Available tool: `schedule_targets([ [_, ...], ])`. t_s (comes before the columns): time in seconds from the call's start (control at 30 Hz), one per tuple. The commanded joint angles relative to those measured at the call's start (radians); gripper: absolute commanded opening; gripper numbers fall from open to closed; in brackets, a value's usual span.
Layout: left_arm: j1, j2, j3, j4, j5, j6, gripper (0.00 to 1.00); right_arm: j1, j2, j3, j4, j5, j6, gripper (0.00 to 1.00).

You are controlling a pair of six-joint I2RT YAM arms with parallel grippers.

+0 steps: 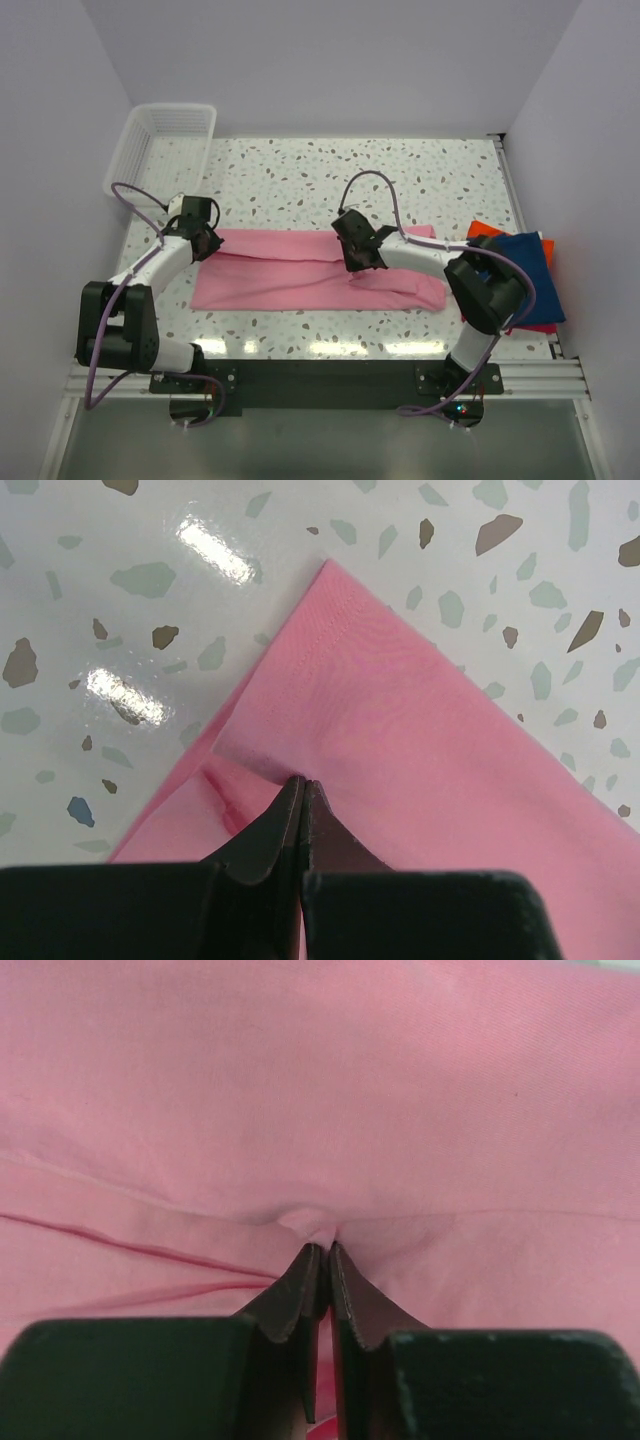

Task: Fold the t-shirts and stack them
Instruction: Fold the tshirt

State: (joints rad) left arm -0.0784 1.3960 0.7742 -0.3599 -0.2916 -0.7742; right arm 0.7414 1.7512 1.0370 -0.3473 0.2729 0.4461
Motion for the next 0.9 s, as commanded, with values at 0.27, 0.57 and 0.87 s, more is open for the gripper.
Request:
schedule_targets([
  [0.27, 0.015, -0.032, 0.022, 0.021, -0.021, 0.009, 0.00, 0.007, -0.151, -0.018, -0.048, 0.055, 0.019, 0.04],
  [0.57, 0.016, -0.043, -0.006, 0.016, -0.020, 0.000, 0.00, 0.006, -0.180, -0.066, -0.036, 0.025, 0.022, 0.03],
  [0.87, 0.020, -0.029, -0.041, 0.038, -0.001, -0.005, 0.00, 0.006, -0.113, -0.063, 0.004, -0.078, 0.022, 0.09],
])
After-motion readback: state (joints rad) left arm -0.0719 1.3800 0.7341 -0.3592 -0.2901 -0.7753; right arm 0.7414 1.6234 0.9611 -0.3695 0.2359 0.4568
